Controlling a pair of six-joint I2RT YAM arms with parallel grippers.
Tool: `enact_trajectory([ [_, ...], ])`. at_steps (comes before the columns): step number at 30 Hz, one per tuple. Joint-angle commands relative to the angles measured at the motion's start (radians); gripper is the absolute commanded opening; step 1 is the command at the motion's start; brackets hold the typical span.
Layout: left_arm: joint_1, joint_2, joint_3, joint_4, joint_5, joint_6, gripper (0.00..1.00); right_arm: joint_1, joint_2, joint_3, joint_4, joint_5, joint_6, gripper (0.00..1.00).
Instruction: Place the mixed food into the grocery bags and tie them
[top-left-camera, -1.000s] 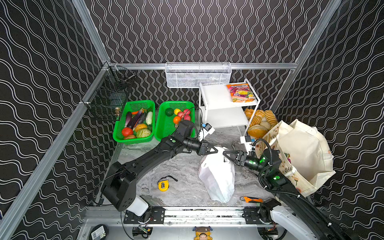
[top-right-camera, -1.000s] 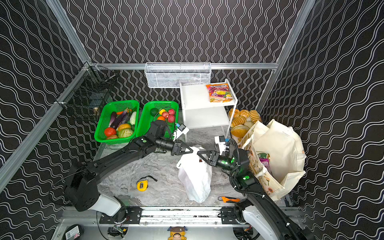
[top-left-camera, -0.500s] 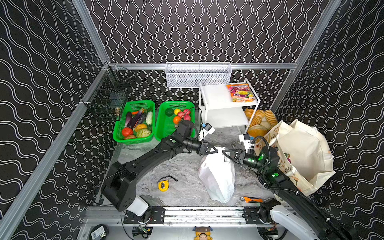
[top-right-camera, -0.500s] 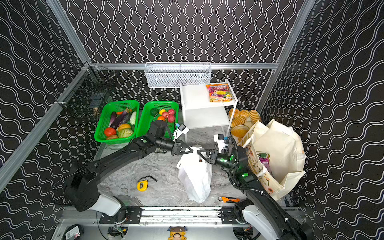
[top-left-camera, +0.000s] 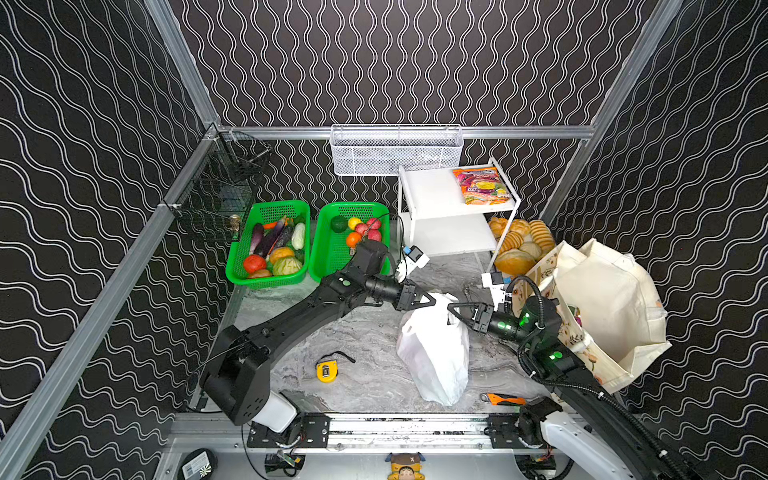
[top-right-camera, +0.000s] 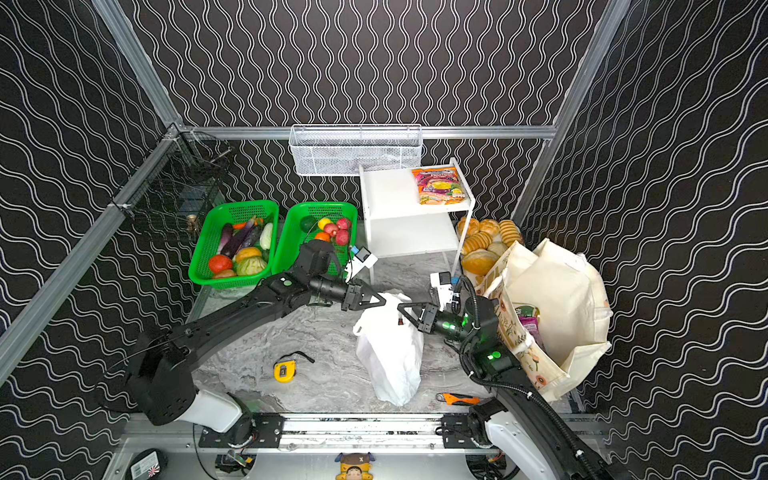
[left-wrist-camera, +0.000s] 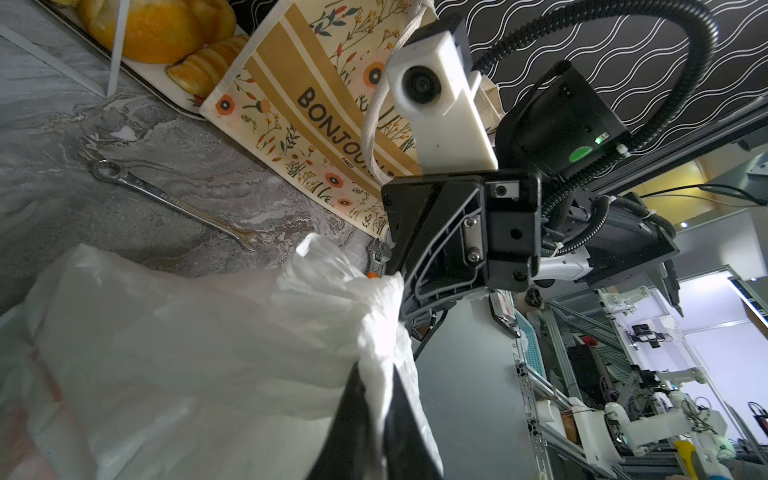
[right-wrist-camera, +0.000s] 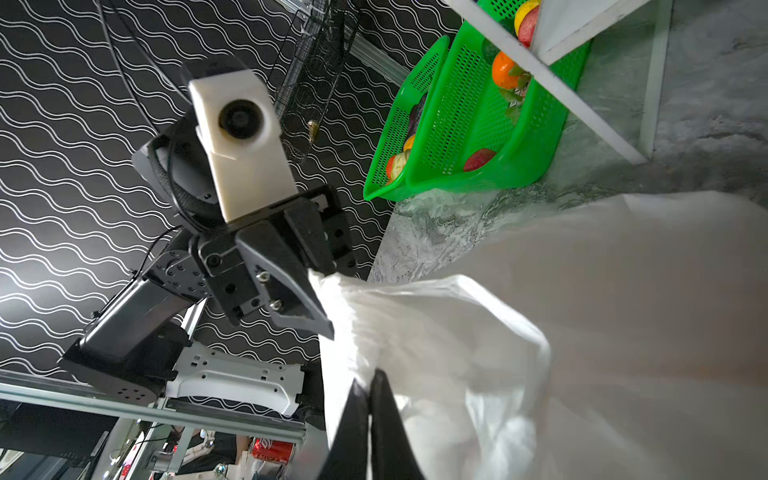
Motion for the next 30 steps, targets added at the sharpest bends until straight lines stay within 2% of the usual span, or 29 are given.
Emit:
enact_trajectory([
  [1, 0.0, -0.02, 0.015, -0.069, -0.03, 0.063, 0.47, 0.001, 0.004, 0.005, -0.014, 0.02, -0.009, 0.0],
  [5, 0.008, -0.076, 0.017, -0.231, -0.099, 0.174, 0.58, 0.001, 0.007, 0.005, 0.009, 0.022, 0.001, 0.0],
  [6, 0.015, -0.092, 0.012, -0.265, -0.102, 0.203, 0.59, 0.001, 0.009, 0.005, 0.015, 0.02, 0.007, 0.0],
  [10, 0.03, -0.126, -0.025, -0.244, -0.115, 0.197, 0.62, 0.001, 0.014, 0.002, 0.057, -0.018, 0.022, 0.0],
  [16, 0.021, -0.013, 0.105, -0.135, -0.059, 0.12, 0.63, 0.001, 0.027, 0.003, 0.058, -0.021, 0.017, 0.0],
  [20, -0.022, 0.059, 0.18, -0.203, -0.055, 0.168, 0.62, 0.001, 0.038, 0.012, 0.055, -0.021, 0.012, 0.0],
  [23, -0.046, 0.126, 0.259, -0.348, -0.117, 0.231, 0.53, 0.001, 0.041, 0.015, 0.07, -0.028, 0.019, 0.0],
  [26, -0.055, 0.169, 0.313, -0.43, -0.147, 0.278, 0.33, 0.001, 0.037, 0.018, 0.057, -0.028, 0.015, 0.0],
  [28, -0.057, 0.164, 0.311, -0.419, -0.175, 0.272, 0.12, 0.001, 0.032, 0.016, 0.058, -0.031, 0.014, 0.0],
  [30, -0.058, 0.148, 0.294, -0.379, -0.184, 0.251, 0.01, 0.001, 0.026, 0.01, 0.059, -0.03, 0.016, 0.0],
])
